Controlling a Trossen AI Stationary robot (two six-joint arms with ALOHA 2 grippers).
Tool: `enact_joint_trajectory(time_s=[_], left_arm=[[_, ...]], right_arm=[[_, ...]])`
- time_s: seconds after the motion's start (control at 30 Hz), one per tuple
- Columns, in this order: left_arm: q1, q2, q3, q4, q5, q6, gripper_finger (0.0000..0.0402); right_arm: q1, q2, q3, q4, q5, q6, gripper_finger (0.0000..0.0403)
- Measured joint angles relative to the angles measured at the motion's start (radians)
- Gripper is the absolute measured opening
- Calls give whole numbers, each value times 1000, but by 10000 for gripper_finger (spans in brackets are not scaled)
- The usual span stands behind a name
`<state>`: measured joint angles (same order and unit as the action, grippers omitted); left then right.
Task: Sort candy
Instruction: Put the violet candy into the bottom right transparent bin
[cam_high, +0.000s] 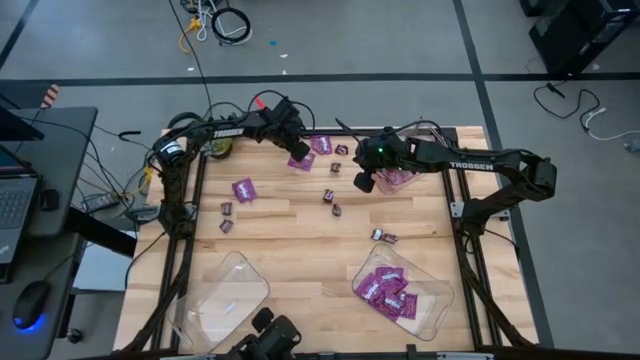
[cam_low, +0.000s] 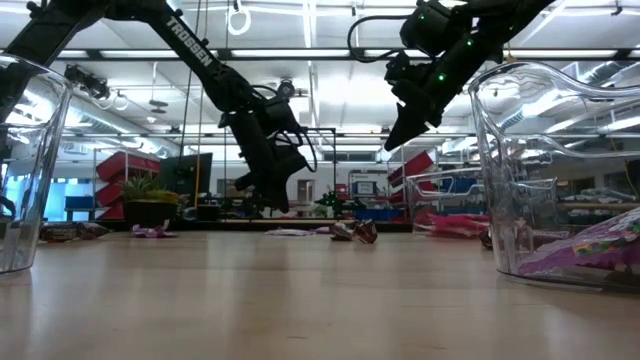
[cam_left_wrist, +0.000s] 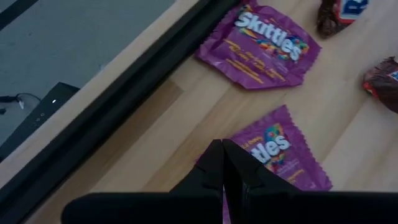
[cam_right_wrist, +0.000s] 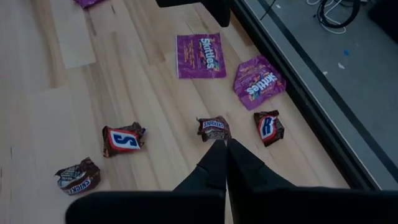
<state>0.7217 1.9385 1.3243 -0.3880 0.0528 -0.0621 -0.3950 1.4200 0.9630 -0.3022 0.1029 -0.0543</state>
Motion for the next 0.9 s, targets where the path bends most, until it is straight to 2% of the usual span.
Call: enact_joint_trajectory(time_s=[0.6, 0.9], left_arm=[[14, 0, 2, -3, 4, -3, 1], [14, -2, 47, -33, 4, -5, 1]], right_arm=[[0, 0, 0, 1, 0, -1, 0], [0, 0, 0, 1, 0, -1, 0]])
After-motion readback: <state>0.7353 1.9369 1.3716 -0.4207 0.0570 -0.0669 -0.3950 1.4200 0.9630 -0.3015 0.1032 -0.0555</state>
